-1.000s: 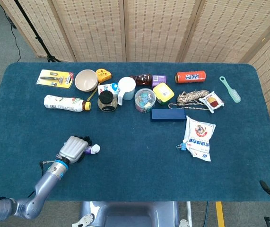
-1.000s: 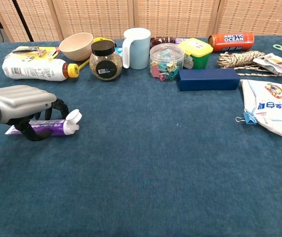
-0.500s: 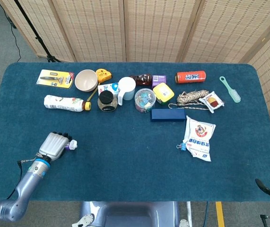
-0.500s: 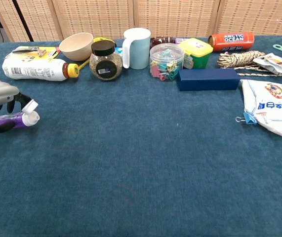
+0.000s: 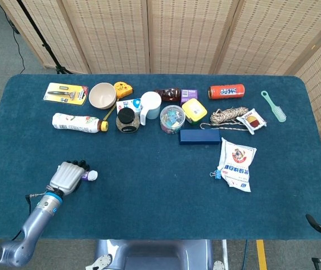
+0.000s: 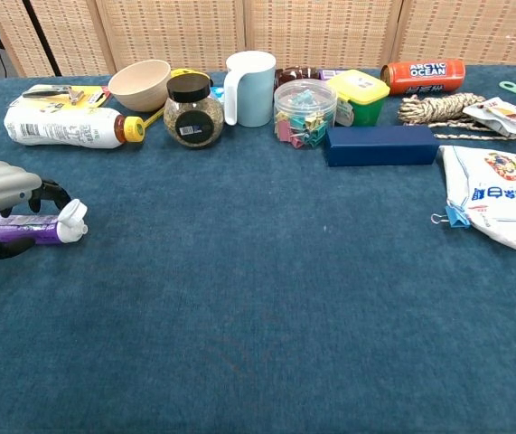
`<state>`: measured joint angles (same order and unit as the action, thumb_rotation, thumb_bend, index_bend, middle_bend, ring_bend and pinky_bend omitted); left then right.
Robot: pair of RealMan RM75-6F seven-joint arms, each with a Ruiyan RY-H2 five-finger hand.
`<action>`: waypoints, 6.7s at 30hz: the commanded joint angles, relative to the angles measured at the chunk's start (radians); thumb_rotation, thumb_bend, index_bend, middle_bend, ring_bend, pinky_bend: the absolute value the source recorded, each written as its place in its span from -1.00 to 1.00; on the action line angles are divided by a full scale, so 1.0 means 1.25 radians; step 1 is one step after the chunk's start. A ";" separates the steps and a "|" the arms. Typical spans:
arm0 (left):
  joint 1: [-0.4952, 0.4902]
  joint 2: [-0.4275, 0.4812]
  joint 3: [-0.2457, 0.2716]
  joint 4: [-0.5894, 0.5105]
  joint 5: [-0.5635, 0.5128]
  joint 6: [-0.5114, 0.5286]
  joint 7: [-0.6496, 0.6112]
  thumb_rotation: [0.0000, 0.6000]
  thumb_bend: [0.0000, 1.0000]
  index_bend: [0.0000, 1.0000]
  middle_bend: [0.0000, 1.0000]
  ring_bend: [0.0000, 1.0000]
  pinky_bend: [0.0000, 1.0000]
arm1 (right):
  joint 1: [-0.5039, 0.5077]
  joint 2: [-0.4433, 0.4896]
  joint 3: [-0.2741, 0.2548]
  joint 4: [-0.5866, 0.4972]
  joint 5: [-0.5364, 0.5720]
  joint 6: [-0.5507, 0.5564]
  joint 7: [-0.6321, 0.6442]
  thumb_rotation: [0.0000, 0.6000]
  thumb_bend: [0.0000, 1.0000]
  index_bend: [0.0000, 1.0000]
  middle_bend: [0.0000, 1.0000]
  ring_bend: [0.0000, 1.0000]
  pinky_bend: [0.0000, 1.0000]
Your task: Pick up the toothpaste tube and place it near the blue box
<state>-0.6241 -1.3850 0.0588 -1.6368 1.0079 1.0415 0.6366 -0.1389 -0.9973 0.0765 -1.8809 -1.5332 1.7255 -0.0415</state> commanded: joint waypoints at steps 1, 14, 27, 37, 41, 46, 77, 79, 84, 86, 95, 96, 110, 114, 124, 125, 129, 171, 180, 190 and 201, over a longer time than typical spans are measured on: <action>0.003 0.000 0.000 -0.004 0.001 0.002 0.000 1.00 -0.09 -0.50 -0.59 -0.49 -0.20 | 0.000 0.000 0.000 0.002 -0.001 -0.001 0.003 1.00 -1.00 -0.91 -1.00 -1.00 -0.91; 0.023 -0.019 -0.008 0.017 0.016 0.004 -0.041 1.00 -0.09 -0.36 -0.57 -0.43 -0.20 | -0.001 -0.001 0.001 0.003 -0.003 0.001 0.008 1.00 -1.00 -0.91 -1.00 -1.00 -0.91; 0.051 -0.046 -0.006 0.064 0.066 0.007 -0.097 1.00 -0.09 -0.38 -0.56 -0.46 -0.20 | -0.005 0.006 0.001 -0.008 -0.007 0.009 0.008 1.00 -1.00 -0.92 -1.00 -1.00 -0.91; 0.076 -0.056 -0.002 0.068 0.089 0.027 -0.099 1.00 0.00 -0.18 -0.39 -0.27 -0.18 | -0.008 0.007 0.001 -0.014 -0.012 0.014 0.020 1.00 -1.00 -0.93 -1.00 -1.00 -0.91; 0.085 -0.056 -0.003 0.068 0.108 0.039 -0.111 1.00 0.13 -0.05 -0.28 -0.17 -0.11 | -0.009 0.008 0.001 -0.016 -0.016 0.018 0.018 1.00 -1.00 -0.93 -1.00 -1.00 -0.91; 0.090 -0.038 -0.012 0.055 0.126 0.049 -0.123 1.00 0.25 0.01 -0.23 -0.13 -0.03 | -0.009 0.008 0.002 -0.019 -0.020 0.021 0.021 1.00 -1.00 -0.93 -1.00 -1.00 -0.91; -0.006 0.182 -0.050 -0.069 0.334 -0.057 -0.283 1.00 1.00 0.29 0.06 0.12 0.18 | 0.058 0.017 0.006 -0.041 -0.032 -0.082 0.038 1.00 -1.00 -0.93 -1.00 -1.00 -0.88; -0.013 0.195 -0.051 -0.074 0.346 -0.063 -0.290 1.00 1.00 0.27 0.06 0.10 0.18 | 0.067 0.018 0.008 -0.043 -0.034 -0.094 0.046 1.00 -1.00 -0.93 -1.00 -1.00 -0.88; -0.036 0.224 -0.054 -0.096 0.370 -0.087 -0.277 1.00 1.00 0.23 0.02 0.04 0.18 | 0.101 0.027 0.011 -0.055 -0.048 -0.137 0.087 1.00 -1.00 -0.93 -1.00 -1.00 -0.87; -0.052 0.238 -0.060 -0.115 0.375 -0.104 -0.257 1.00 1.00 0.22 0.01 0.04 0.18 | 0.123 0.032 0.017 -0.057 -0.056 -0.161 0.106 1.00 -1.00 -0.93 -1.00 -1.00 -0.87; -0.113 0.265 -0.088 -0.172 0.359 -0.172 -0.197 1.00 1.00 0.22 0.01 0.03 0.18 | 0.192 0.028 0.019 -0.055 -0.085 -0.236 0.160 1.00 -1.00 -0.78 -0.96 -1.00 -0.82; -0.116 0.266 -0.089 -0.174 0.357 -0.176 -0.196 1.00 1.00 0.22 0.01 0.03 0.18 | 0.194 0.027 0.019 -0.054 -0.086 -0.238 0.161 1.00 -1.00 -0.76 -0.94 -1.00 -0.82; -0.250 0.266 -0.154 -0.233 0.227 -0.307 -0.119 1.00 1.00 0.22 0.01 0.02 0.18 | 0.300 -0.045 0.011 -0.012 -0.134 -0.340 0.206 1.00 -1.00 -0.38 -0.81 -0.94 -0.79; -0.287 0.259 -0.166 -0.239 0.174 -0.325 -0.096 1.00 1.00 0.22 0.01 0.02 0.18 | 0.317 -0.066 0.006 0.006 -0.134 -0.351 0.218 1.00 -1.00 -0.32 -0.81 -0.94 -0.81; -0.396 0.254 -0.163 -0.249 0.037 -0.368 -0.029 1.00 1.00 0.22 0.00 0.01 0.18 | 0.338 -0.115 -0.008 0.036 -0.132 -0.351 0.243 1.00 -1.00 -0.28 -0.93 -1.00 -0.99; -0.406 0.251 -0.161 -0.249 0.025 -0.369 -0.023 1.00 1.00 0.22 0.00 0.01 0.18 | 0.339 -0.120 -0.008 0.038 -0.132 -0.349 0.245 1.00 -1.00 -0.29 -0.94 -1.00 -1.00; -0.453 0.236 -0.145 -0.244 -0.027 -0.375 0.003 1.00 1.00 0.22 0.00 0.01 0.18 | 0.346 -0.136 -0.010 0.046 -0.131 -0.344 0.252 1.00 -1.00 -0.32 -0.94 -1.00 -1.00; -0.704 0.161 -0.021 -0.255 -0.364 -0.232 0.083 1.00 1.00 0.22 0.00 0.05 0.18 | 0.460 -0.227 0.020 0.065 -0.049 -0.431 0.210 1.00 -1.00 -0.62 -1.00 -1.00 -1.00; -0.711 0.162 -0.015 -0.259 -0.375 -0.214 0.075 1.00 1.00 0.22 0.00 0.05 0.18 | 0.469 -0.238 0.015 0.063 -0.041 -0.437 0.198 1.00 -1.00 -0.56 -1.00 -1.00 -1.00; -0.715 0.169 -0.012 -0.259 -0.377 -0.213 0.061 1.00 1.00 0.22 0.00 0.05 0.18 | 0.477 -0.252 0.002 0.069 -0.036 -0.445 0.187 1.00 -1.00 -0.55 -1.00 -1.00 -1.00; -0.722 0.164 -0.003 -0.254 -0.383 -0.213 0.063 1.00 1.00 0.22 0.00 0.05 0.18 | 0.478 -0.256 0.000 0.067 -0.042 -0.432 0.191 1.00 -1.00 -0.55 -1.00 -1.00 -1.00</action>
<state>-1.5261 -1.1794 0.0541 -1.9554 0.5299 0.7758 0.7147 0.4590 -1.3173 0.0768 -1.7964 -1.5846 1.1848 0.1970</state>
